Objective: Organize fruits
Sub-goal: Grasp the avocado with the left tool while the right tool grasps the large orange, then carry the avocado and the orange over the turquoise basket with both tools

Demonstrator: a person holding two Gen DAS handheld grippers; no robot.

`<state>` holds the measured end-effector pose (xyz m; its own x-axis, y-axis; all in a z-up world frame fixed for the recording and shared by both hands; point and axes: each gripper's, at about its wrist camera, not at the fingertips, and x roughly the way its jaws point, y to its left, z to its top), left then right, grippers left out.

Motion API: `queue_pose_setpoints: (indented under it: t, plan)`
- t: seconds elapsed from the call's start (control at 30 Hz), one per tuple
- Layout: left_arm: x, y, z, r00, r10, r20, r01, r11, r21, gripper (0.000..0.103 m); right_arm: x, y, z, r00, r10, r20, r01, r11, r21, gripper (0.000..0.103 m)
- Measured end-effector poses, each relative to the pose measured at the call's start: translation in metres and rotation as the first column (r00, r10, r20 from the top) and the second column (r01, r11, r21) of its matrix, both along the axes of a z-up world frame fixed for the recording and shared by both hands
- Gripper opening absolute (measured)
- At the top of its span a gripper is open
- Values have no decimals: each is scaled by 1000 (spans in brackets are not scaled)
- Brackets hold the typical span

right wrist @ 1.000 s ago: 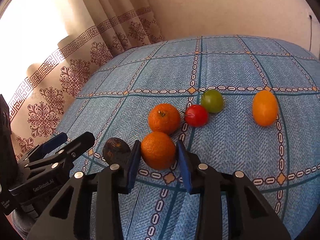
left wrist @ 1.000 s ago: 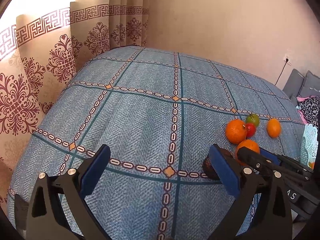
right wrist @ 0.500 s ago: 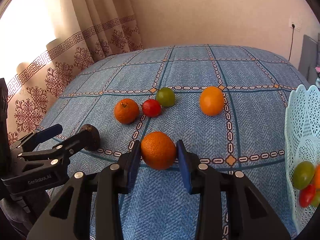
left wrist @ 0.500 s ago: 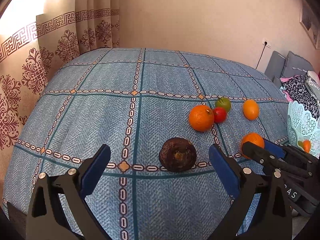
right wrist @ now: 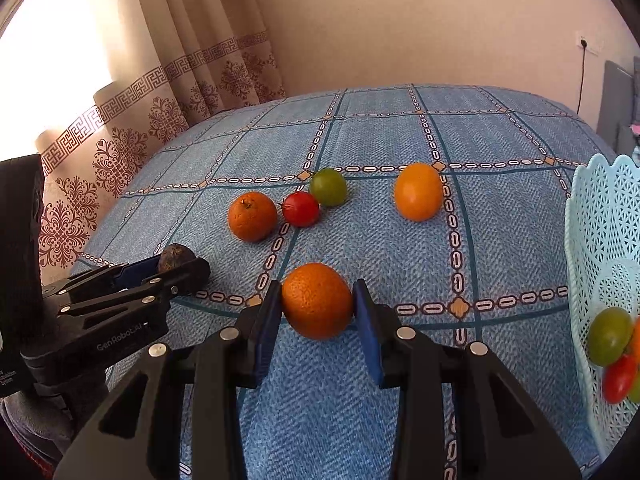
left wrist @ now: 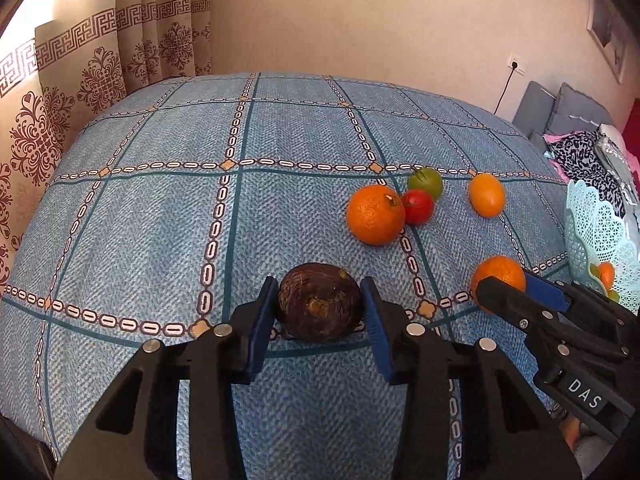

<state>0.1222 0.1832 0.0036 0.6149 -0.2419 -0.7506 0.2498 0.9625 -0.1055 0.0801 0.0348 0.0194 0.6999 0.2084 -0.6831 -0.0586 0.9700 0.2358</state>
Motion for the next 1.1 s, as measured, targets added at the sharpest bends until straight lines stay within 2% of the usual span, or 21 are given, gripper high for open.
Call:
queue_pose_setpoints:
  t: [0.6,1.1]
  plan:
    - [-25,-3,18,996,14,86,-16,1000,17,43,-27,-6,16,999,-21,41,20,1000,22,36]
    - [-63,-30,59,984,-35,175,34,999,7,43,-72,-42,49,987,-91,131,79,993,91,36]
